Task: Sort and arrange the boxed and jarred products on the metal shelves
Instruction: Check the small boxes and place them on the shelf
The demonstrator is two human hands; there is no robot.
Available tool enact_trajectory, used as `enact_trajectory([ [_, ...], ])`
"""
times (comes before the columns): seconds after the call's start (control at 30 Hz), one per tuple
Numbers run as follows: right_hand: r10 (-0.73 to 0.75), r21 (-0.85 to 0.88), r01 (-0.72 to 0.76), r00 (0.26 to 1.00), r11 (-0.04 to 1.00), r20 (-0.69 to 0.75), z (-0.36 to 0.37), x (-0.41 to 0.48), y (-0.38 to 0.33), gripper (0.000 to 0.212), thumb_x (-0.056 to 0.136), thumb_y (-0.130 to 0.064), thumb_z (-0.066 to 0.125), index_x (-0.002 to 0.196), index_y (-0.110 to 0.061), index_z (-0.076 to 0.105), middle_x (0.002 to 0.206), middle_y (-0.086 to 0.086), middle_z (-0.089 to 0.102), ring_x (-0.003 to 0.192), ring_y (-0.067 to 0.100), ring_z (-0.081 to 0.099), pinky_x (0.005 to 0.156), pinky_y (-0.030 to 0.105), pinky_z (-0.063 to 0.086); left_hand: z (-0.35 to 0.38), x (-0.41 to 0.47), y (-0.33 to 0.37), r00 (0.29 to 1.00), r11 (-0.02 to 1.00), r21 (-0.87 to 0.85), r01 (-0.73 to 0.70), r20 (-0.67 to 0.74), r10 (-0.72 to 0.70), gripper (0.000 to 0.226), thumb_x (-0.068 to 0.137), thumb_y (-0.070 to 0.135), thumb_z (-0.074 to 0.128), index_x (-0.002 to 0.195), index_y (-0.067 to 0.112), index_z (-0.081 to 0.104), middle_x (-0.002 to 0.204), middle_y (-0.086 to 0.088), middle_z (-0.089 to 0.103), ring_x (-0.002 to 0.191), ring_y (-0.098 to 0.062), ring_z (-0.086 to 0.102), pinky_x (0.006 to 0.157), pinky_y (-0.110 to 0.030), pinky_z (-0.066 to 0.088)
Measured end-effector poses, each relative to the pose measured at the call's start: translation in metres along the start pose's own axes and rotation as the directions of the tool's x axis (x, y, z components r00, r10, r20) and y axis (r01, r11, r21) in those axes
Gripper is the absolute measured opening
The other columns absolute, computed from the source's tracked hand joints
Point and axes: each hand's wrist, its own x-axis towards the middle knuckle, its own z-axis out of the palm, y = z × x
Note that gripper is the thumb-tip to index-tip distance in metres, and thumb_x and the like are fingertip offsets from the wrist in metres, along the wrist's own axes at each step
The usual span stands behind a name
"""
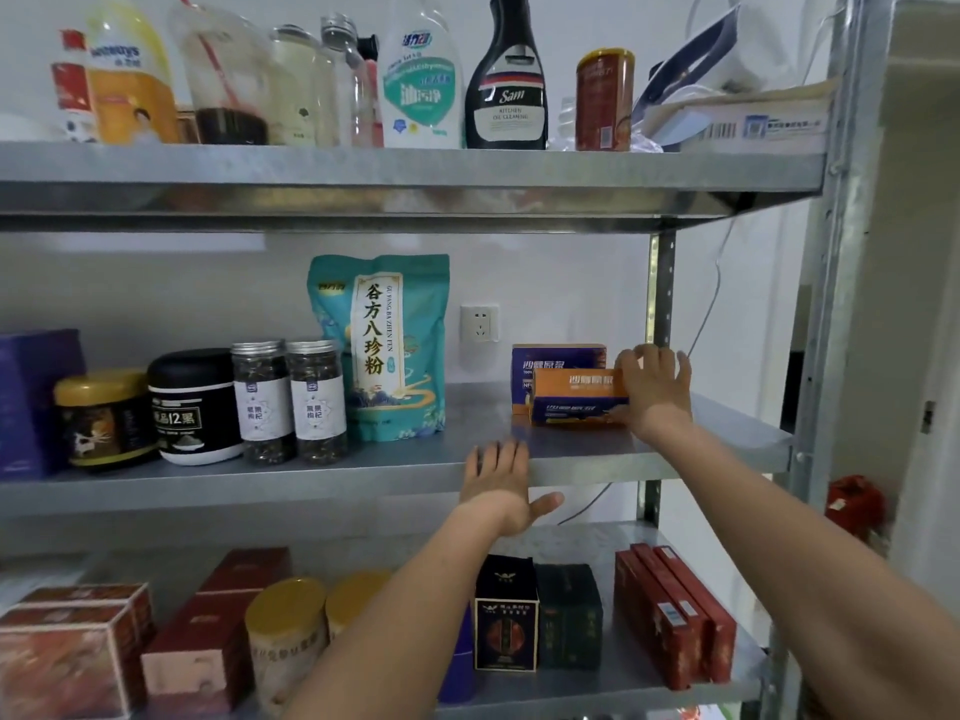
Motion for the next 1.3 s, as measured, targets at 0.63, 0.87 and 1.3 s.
enact_trajectory([
  [0.63, 0.192, 0.944, -0.278, 0.951, 0.176, 0.244, -0.070, -0.142, 0.033, 0.017, 0.074, -0.012, 0.082, 0.087, -0.014, 0.070, 0.065, -0.007, 0.072, 0.057, 0.004, 0.068, 0.050, 0.014, 0.048, -0.003, -0.035, 0.062, 0.985, 0.206, -0.974, -0.096, -0.124, -0.124, 0.029, 0.095, 0.045, 0.053, 0.108, 0.019, 0.047, 0.108, 0.000, 0.066, 0.094, -0.016, 0.068, 0.077, -0.032, 0.056],
  [0.87, -0.024, 0.725, -0.632, 0.758, -0.275, 0.652, -0.079, -0.195, 0.026, 0.052, 0.076, -0.033, 0.071, 0.123, -0.016, 0.056, 0.113, 0.014, 0.071, 0.099, 0.030, 0.070, 0.088, 0.045, 0.056, 0.026, -0.052, 0.076, 0.979, 0.107, -0.983, 0.150, 0.133, -0.152, 0.031, 0.099, 0.051, 0.040, 0.113, 0.024, 0.045, 0.104, 0.004, 0.066, 0.090, -0.009, 0.065, 0.063, -0.021, 0.047],
  [1.3, 0.413, 0.862, -0.492, 0.763, -0.126, 0.496, -0.049, -0.246, -0.011, 0.012, 0.087, -0.014, 0.069, 0.098, -0.015, 0.064, 0.072, -0.007, 0.074, 0.067, 0.014, 0.072, 0.049, 0.018, 0.052, 0.044, -0.107, 0.095, 0.982, 0.383, -0.905, -0.186, -0.160, 0.099, 0.039, 0.099, 0.028, 0.052, 0.138, 0.023, 0.050, 0.131, 0.008, 0.049, 0.119, -0.003, 0.051, 0.098, -0.020, 0.045],
])
